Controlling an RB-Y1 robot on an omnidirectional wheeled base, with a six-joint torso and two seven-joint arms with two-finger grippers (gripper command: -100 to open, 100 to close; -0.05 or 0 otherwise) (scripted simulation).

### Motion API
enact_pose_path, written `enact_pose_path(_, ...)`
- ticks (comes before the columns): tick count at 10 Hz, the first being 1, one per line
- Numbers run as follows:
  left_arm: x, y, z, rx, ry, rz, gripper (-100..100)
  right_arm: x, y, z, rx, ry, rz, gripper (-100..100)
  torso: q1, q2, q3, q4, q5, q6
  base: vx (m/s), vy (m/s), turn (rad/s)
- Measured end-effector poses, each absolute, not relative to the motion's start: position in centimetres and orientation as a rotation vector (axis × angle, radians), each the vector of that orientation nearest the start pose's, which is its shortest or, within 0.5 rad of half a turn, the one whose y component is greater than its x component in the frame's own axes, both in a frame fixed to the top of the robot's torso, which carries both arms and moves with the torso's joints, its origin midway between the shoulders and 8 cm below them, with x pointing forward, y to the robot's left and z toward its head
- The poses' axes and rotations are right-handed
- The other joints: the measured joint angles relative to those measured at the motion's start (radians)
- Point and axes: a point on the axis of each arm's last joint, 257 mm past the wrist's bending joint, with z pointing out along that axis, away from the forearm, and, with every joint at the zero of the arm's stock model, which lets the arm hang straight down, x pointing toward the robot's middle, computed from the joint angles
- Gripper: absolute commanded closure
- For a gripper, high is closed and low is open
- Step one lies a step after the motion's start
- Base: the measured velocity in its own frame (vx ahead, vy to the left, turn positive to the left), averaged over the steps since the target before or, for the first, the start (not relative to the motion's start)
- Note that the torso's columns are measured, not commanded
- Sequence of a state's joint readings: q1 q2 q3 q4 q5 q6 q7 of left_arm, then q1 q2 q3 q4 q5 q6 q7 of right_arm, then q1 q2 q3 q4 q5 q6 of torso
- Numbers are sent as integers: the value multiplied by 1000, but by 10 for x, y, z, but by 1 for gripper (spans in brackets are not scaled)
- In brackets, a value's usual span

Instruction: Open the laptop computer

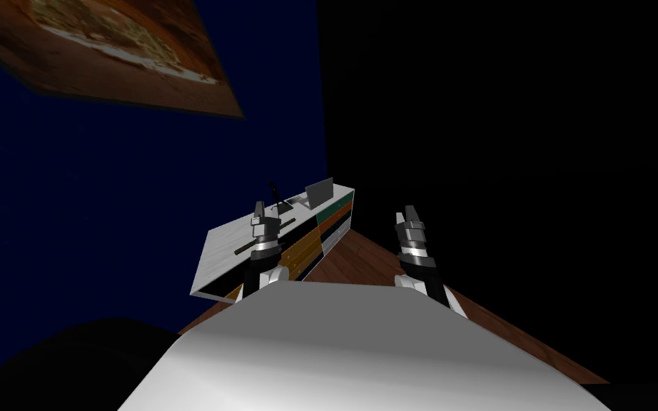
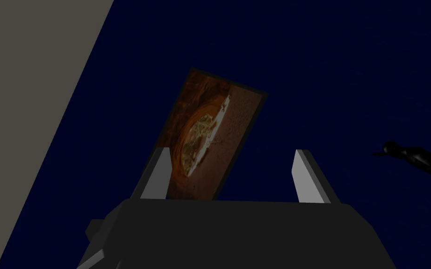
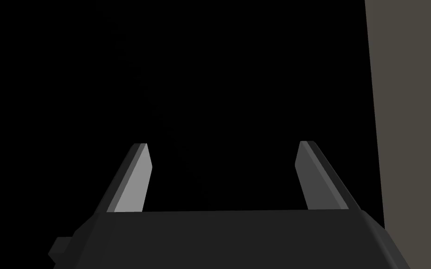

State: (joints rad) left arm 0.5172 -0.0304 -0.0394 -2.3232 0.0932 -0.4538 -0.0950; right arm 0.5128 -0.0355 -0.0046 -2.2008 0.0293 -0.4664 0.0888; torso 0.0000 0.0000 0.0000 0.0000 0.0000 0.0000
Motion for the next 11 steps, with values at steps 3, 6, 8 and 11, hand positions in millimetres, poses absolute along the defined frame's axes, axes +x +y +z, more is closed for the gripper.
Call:
enact_pose_path(3, 342, 282, 29, -722, 569, -1303, 0, 362, -282, -23, 674, 767, 1164, 0, 0, 175, -351, 176, 0, 0, 0, 0, 0)
enact_pose_path(6, 342, 282, 29, -722, 569, -1303, 0, 362, -282, -23, 674, 766, 1164, 0, 0, 396, -792, 396, 0, 0, 0, 0, 0)
enact_pose_path(8, 342, 282, 29, -722, 569, -1303, 0, 362, -282, -23, 674, 766, 1164, 0, 0, 544, -1087, 544, 0, 0, 0, 0, 0)
enact_pose_path(11, 343, 280, 28, -712, 589, -1302, -100, 363, -282, -23, 674, 767, 1164, 0, 1, 725, -1451, 724, 0, 0, 1, 9, -24)
